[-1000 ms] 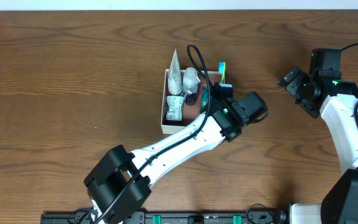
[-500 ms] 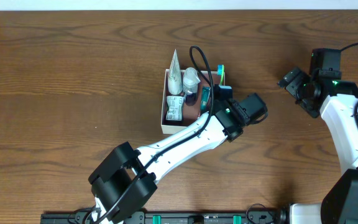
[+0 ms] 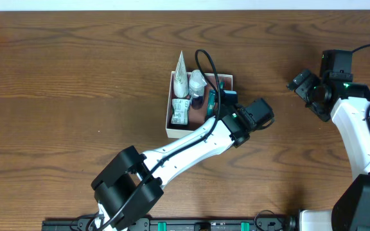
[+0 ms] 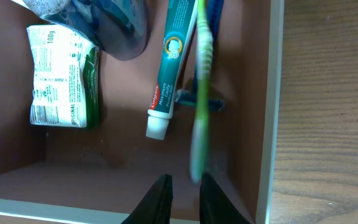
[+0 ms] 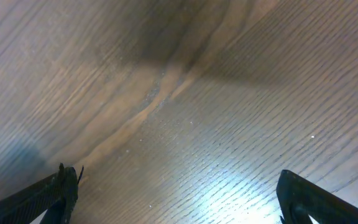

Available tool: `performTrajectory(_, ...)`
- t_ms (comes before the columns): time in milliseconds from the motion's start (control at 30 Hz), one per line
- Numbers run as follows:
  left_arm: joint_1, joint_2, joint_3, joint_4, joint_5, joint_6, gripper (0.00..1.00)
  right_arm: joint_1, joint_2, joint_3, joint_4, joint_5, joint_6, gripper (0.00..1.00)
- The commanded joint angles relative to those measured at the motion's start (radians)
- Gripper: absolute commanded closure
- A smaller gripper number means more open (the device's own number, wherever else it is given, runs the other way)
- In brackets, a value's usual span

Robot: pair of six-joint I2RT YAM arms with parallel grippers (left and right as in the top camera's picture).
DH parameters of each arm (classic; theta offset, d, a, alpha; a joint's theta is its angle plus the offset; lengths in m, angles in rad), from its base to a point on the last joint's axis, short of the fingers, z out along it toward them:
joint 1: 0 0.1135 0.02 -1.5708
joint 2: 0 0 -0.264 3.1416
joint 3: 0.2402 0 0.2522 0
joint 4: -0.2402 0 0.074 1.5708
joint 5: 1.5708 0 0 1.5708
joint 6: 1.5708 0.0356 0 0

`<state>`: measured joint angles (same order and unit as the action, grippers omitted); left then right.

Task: Pack container
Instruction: 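Lower the toothbrush into the box's right side and release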

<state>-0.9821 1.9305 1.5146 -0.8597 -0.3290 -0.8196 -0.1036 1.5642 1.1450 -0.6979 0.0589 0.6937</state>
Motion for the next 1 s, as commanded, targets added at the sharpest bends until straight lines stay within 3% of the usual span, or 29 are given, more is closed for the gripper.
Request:
performTrajectory(0, 0.002, 0.011, -0.007, 0.003, -0.02, -0.013, 0.83, 0.0, 0.007, 0.004, -0.002, 0.004, 0.008, 0.01)
performTrajectory(233, 0.005, 0.011, -0.006, 0.022, -0.031, 0.002, 0.83, 0.0, 0.007, 0.004, -0.002, 0.004, 0.008, 0.01)
performTrajectory(467, 0.021, -0.056, 0.064, 0.034, -0.032, 0.257, 0.83, 0.0, 0.007, 0.004, -0.002, 0.004, 0.008, 0.01)
performTrajectory(667, 0.02, -0.252, 0.087, -0.028, -0.038, 0.297, 0.83, 0.0, 0.007, 0.004, -0.002, 0.004, 0.008, 0.01)
performTrajectory(767, 0.019, -0.384, 0.087, -0.124, -0.09, 0.297, 0.66, 0.0, 0.007, 0.004, -0.002, 0.004, 0.008, 0.01)
performTrajectory(833, 0.02, -0.459, 0.087, -0.191, -0.124, 0.296, 0.45, 0.0, 0.007, 0.004, -0.002, 0.004, 0.008, 0.01)
performTrajectory(867, 0.02, -0.496, 0.087, -0.229, -0.127, 0.296, 0.17, 0.0, 0.007, 0.004, -0.002, 0.004, 0.008, 0.01)
performTrajectory(900, 0.019, -0.527, 0.087, -0.26, -0.126, 0.296, 0.01, 0.0, 0.007, 0.004, -0.002, 0.004, 0.008, 0.01)
performTrajectory(967, 0.019, -0.591, 0.087, -0.333, -0.126, 0.296, 0.02, 0.0, 0.007, 0.004, -0.002, 0.004, 0.008, 0.01)
